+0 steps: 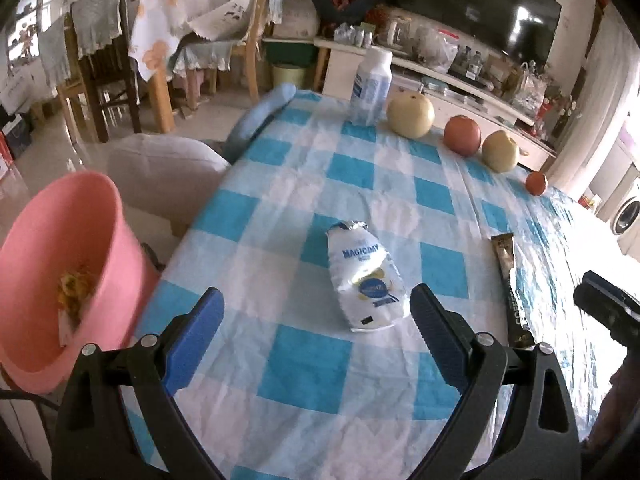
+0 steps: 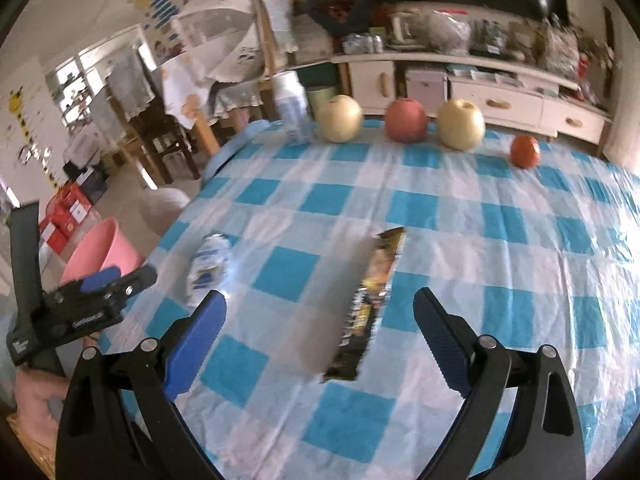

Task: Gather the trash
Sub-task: 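Move both tools back toward the white MAGICDAY bag and coffee bar, then grasp the white MAGICDAY bag with the left tool while the right tool grasps the coffee bar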

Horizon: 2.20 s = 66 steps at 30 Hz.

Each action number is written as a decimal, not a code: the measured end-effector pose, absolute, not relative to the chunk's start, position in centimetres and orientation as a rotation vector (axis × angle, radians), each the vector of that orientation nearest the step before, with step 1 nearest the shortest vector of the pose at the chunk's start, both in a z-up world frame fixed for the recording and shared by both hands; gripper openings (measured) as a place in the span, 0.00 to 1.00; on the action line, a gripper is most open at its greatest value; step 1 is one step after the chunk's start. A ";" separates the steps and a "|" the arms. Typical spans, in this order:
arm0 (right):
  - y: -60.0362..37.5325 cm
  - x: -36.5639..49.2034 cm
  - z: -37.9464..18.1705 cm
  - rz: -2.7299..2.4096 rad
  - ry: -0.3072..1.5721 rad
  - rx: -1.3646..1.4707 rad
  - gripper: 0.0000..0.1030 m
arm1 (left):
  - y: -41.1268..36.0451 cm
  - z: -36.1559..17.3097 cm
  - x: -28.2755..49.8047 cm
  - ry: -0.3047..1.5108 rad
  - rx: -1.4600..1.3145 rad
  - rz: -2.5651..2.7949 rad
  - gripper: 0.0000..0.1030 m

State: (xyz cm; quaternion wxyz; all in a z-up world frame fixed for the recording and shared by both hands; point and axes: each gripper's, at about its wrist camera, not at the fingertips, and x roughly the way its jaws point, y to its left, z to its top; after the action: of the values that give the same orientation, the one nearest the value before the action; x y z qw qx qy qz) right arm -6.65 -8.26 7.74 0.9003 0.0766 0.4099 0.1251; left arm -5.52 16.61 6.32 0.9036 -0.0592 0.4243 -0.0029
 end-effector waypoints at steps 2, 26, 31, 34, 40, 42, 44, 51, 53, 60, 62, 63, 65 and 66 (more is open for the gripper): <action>-9.4 -5.9 7.2 0.236 0.871 0.183 0.91 | 15.9 5.9 -5.2 0.888 -0.105 -0.009 0.92; -9.2 -1.6 1.5 0.228 1.055 0.145 0.81 | 11.8 2.4 0.4 0.970 -0.004 0.059 0.92; -8.6 -1.1 1.1 0.227 1.058 0.123 0.77 | 12.4 2.0 1.0 0.988 0.002 0.081 0.90; -8.1 -1.0 1.1 0.229 1.052 0.101 0.74 | 12.6 1.8 1.2 0.994 0.000 0.076 0.84; -7.3 -0.8 0.8 0.211 1.034 0.039 0.70 | 12.3 1.2 1.6 1.008 0.006 0.061 0.72; -7.1 -0.7 0.7 0.202 1.025 0.014 0.67 | 12.4 1.2 1.7 1.002 0.008 0.050 0.65; -7.0 -0.6 0.7 0.191 1.017 -0.009 0.63 | 12.4 1.4 1.6 0.995 0.009 0.043 0.60; -6.6 -0.6 0.6 0.157 0.992 -0.063 0.46 | 12.5 1.4 1.5 0.989 0.005 0.026 0.59; -6.5 -0.5 0.5 0.150 0.989 -0.073 0.42 | 12.7 1.4 1.5 0.988 -0.006 0.023 0.59; -6.8 -0.5 0.6 0.141 0.981 -0.070 0.27 | 13.4 1.8 1.2 0.974 -0.027 0.019 0.59; -7.0 -0.6 0.7 0.137 0.975 -0.071 0.23 | 13.7 2.0 1.0 0.966 -0.031 0.021 0.59; -7.0 -0.7 0.7 0.138 0.972 -0.069 0.21 | 13.9 2.2 0.9 0.962 -0.033 0.021 0.59; -7.2 -0.8 1.0 0.140 0.958 -0.062 0.16 | 14.3 2.6 0.7 0.946 -0.040 0.021 0.59; -7.3 -0.9 1.1 0.139 0.952 -0.063 0.14 | 14.4 2.7 0.6 0.941 -0.041 0.022 0.59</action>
State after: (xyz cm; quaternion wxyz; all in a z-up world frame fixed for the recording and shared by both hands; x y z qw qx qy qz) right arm -0.89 -7.25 1.14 0.8860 -0.0304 0.4577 0.0668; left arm 0.59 14.39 2.73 0.8911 -0.0199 0.4533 0.0107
